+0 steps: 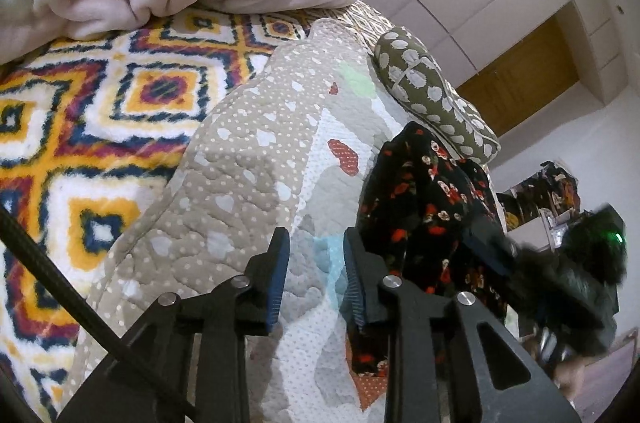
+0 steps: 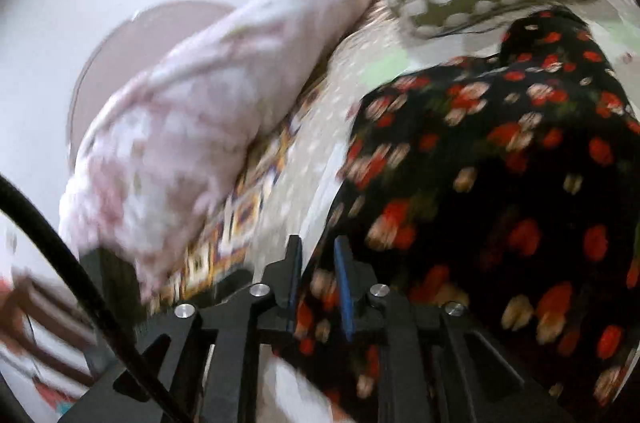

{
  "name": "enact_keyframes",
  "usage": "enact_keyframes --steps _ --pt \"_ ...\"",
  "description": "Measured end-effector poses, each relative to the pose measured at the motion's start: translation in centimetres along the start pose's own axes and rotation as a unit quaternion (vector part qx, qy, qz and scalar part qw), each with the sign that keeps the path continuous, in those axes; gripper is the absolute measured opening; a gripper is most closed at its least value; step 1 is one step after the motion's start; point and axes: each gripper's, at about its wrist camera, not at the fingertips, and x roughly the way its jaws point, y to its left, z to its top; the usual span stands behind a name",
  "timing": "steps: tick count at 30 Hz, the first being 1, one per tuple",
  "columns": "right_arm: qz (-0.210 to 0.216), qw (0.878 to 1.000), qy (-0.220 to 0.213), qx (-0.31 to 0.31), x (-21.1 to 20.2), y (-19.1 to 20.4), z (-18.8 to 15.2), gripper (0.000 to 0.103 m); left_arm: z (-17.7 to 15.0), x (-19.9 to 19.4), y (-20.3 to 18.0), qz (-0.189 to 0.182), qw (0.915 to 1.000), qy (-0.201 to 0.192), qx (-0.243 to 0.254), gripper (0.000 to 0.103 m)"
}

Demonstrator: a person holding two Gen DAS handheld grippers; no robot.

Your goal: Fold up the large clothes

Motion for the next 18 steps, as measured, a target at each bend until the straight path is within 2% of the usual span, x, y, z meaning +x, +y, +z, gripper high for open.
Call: enact_keyframes --steps 3,5,7,10,12,14,16,18 --pt "-0.026 0.999 0.036 0.008 2.5 -1.3 -0.2 0.030 -0.1 0.0 0.2 0.004 1.0000 -0.005 -0.007 0.039" --pt "-0.026 0.999 0.031 -0.006 1.6 -0.7 -0.3 0.030 0.0 0.0 0.3 0.005 0.9999 -0.006 -0.008 0.043" --pt "-0.007 1.000 0.026 -0.011 -0.1 -0.1 -0.3 0.033 -0.1 0.1 0.3 -0.001 0.9999 -0.004 -0.009 0.044" --pt "-0.011 0.999 -0.020 -0.026 -4.7 -0.5 -0.7 0.040 -0.4 0.3 -0.1 -0.010 0.9999 0.000 -0.005 0.050" --pt "-0.030 0.998 -0.055 -0.022 -7.9 -2.0 -0.7 0.059 -0.7 0.5 -0.8 -0.020 0.9998 0.002 0.005 0.055" --pt "-0.072 0.993 -0.087 -0.012 -10.8 -4.3 -0.7 0.070 -1.1 0.7 -1.5 -0.032 0.9994 0.006 0.014 0.063" --pt "-0.104 0.990 -0.098 0.016 -12.5 -7.1 -1.0 0.072 -1.5 1.2 -2.0 -0.046 0.9987 0.014 0.019 0.067" --pt "-0.107 0.988 -0.098 0.051 -13.1 -9.5 -1.2 0.072 -1.8 2.0 -2.3 -0.055 0.9979 0.027 0.021 0.068"
